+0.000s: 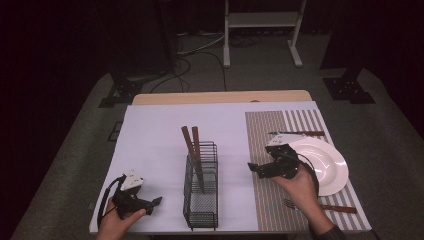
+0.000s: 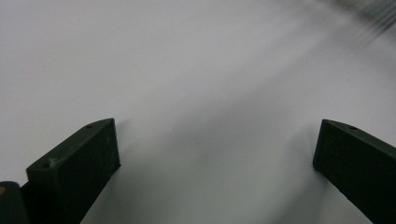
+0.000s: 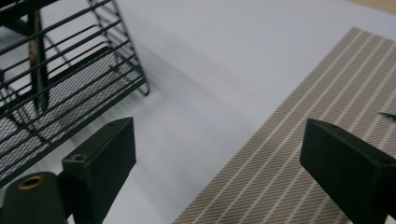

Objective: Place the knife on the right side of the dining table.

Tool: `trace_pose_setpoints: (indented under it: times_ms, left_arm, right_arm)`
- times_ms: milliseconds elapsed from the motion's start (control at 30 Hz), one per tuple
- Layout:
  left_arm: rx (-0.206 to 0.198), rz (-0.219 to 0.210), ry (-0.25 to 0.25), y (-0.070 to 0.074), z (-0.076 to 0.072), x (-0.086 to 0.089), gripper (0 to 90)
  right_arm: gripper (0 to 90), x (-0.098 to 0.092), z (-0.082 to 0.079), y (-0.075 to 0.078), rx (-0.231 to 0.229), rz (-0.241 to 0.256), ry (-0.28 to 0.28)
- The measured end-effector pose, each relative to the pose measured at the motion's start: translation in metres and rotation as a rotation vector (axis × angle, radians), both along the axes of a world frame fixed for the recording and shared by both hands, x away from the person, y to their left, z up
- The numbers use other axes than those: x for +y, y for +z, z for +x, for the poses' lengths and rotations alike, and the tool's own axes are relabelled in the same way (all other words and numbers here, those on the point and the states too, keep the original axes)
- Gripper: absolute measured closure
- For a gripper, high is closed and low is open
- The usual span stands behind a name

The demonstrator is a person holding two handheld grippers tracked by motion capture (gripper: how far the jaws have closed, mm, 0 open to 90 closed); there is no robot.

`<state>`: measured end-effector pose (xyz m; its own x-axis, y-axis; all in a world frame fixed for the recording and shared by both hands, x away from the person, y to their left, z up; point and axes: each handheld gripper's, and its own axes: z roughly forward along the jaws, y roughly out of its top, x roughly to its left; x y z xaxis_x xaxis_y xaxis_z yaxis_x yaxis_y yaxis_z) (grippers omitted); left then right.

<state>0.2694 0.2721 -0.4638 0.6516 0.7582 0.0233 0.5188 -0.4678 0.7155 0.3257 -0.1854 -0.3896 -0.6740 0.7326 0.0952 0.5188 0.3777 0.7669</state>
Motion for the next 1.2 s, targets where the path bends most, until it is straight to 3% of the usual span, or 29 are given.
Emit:
trace_pose_setpoints:
  times_ms: [567,1200]
  left_arm:
    - [0.000,0.000,0.000,0.000,0.000,0.000,0.0]
    - [-0.002,0.001,-0.001,0.000,0.000,0.000,0.0]
  right_arm:
    - [9.7,0.048,-0.029,-0.032,0.049,-0.105,0.162]
    - [9.6,0.077,-0.042,-0.062,0.093,-0.193,0.251]
